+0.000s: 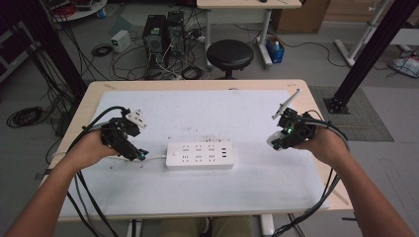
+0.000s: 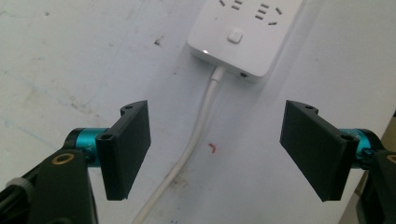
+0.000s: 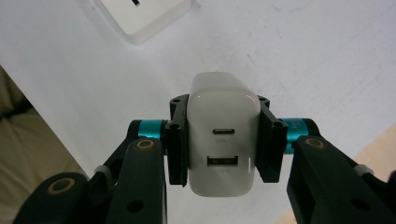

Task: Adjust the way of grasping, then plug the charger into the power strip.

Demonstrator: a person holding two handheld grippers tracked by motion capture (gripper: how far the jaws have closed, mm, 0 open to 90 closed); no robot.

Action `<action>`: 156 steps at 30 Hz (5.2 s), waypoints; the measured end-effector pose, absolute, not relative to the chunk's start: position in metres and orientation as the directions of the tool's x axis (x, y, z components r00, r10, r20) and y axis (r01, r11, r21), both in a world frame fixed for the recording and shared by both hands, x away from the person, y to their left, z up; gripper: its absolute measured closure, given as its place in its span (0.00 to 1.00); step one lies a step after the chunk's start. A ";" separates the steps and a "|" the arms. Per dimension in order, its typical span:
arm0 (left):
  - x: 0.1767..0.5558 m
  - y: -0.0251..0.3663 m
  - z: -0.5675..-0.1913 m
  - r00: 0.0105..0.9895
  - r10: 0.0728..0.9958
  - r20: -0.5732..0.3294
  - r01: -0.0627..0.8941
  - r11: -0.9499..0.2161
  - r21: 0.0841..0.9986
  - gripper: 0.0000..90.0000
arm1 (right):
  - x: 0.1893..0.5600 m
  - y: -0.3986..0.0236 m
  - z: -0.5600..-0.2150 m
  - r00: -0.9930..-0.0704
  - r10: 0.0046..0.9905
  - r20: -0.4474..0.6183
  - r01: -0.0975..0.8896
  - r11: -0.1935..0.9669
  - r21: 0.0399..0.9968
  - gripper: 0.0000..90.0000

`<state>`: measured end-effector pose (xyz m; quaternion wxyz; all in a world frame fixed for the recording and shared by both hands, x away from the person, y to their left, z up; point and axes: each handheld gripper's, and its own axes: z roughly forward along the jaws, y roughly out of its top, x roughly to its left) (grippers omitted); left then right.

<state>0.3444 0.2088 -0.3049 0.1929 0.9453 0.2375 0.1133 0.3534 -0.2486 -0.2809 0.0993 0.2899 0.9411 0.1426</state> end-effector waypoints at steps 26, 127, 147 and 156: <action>0.335 0.229 -0.315 0.825 0.541 0.162 0.443 -0.798 0.410 0.27 | 0.365 -0.204 -0.265 -0.872 0.464 -0.155 0.398 0.857 0.328 0.69; 0.340 0.234 -0.349 0.823 0.561 0.093 0.444 -0.736 0.511 0.27 | 0.427 -0.069 -0.331 -0.952 0.299 0.060 0.304 0.911 0.278 0.12; 0.335 0.231 -0.339 0.827 0.552 0.106 0.430 -0.744 0.512 0.27 | 0.410 -0.113 -0.295 -0.896 0.439 -0.064 0.393 0.853 0.344 0.01; 0.338 0.236 -0.329 0.802 0.584 0.123 0.447 -0.725 0.525 0.24 | 0.398 -0.156 -0.274 -0.859 0.510 -0.042 0.452 0.795 0.405 0.01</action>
